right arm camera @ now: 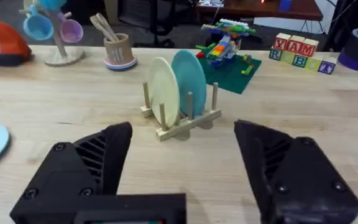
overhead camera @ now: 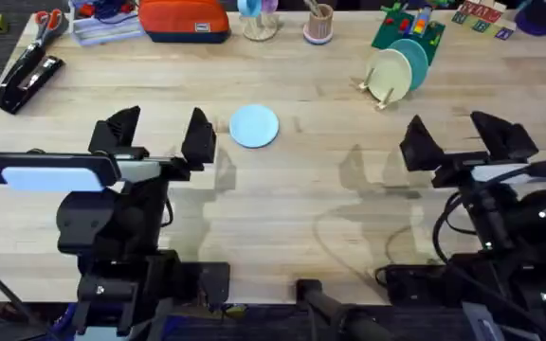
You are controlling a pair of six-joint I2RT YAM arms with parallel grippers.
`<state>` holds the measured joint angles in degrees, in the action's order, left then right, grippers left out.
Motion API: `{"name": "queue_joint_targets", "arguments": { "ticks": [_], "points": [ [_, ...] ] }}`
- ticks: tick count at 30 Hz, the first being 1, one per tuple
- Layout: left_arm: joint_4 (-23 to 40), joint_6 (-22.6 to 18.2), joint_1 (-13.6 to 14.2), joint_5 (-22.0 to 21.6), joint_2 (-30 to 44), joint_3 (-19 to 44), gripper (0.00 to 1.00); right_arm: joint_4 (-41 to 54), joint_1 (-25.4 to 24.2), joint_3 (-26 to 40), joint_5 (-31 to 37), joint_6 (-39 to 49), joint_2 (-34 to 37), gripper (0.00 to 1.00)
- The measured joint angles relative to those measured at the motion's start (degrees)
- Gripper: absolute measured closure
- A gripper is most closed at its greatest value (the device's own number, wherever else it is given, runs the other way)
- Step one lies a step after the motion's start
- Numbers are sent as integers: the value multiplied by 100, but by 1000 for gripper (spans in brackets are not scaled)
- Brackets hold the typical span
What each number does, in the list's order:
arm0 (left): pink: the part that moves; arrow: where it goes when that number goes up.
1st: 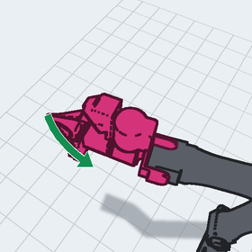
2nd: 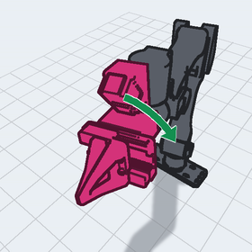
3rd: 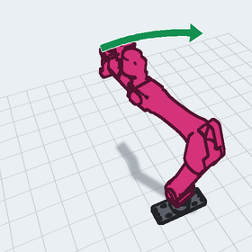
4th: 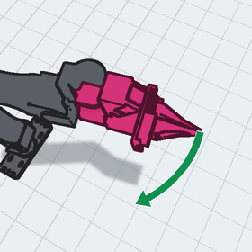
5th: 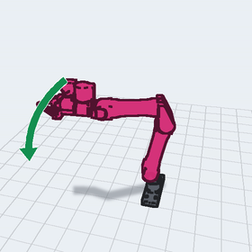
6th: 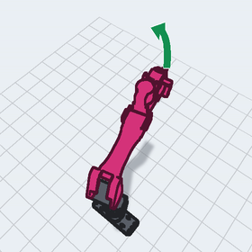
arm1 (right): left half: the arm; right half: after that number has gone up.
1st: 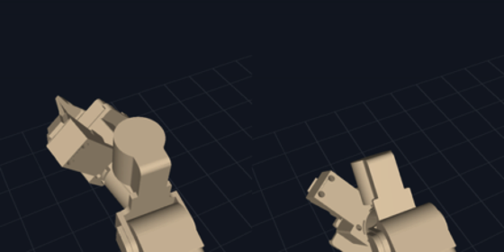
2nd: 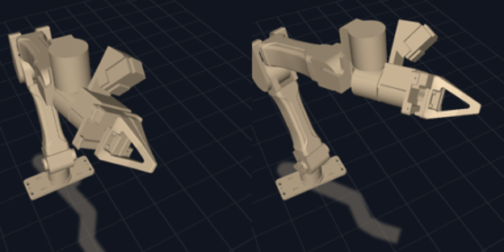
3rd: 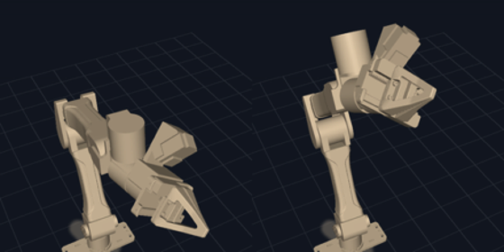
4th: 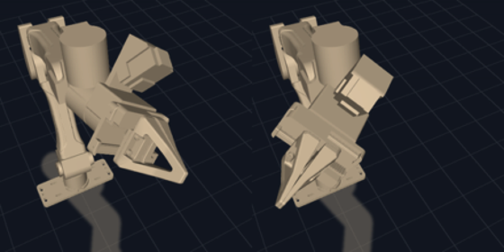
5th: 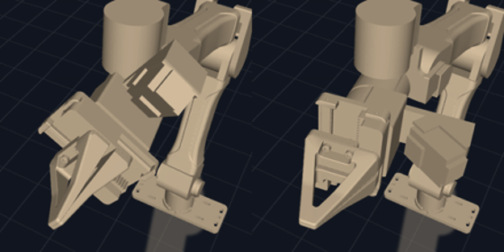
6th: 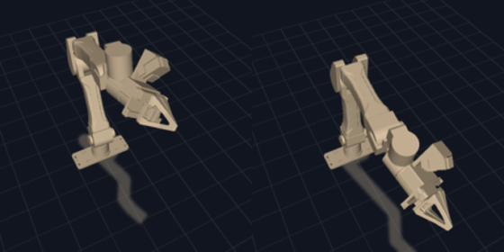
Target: Pick up the plates from the table one by one and place each into a slot on the dish rack.
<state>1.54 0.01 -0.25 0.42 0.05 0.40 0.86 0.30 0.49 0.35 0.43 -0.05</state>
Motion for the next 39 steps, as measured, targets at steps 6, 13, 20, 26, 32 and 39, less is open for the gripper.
{"name": "queue_joint_targets", "arguments": {
  "ticks": [6, 13, 20, 26, 32, 39],
  "points": [
    [35, 0, 0, -1, 0, 0, 8, 2, 0, 0, 1, 0, 0, 9],
    [301, 0, 0, -2, 0, 85, 8, -31, 0, 3, 1, 24, 0, 7],
    [1679, -2, 0, -4, 0, 1017, 8, 517, 0, 422, -1, 50, 0, 7],
    [2612, -2, 0, -5, 0, 2175, 8, 1454, 0, 1536, -2, 82, 1, 7],
    [3218, 106, 0, -1, 186, 3236, 8, 2323, 0, 2526, -21, 89, 14, 7],
    [4203, 423, 0, 1, 1539, 5015, 8, 2916, 0, 4001, -21, 88, 861, 9]
  ]
}}
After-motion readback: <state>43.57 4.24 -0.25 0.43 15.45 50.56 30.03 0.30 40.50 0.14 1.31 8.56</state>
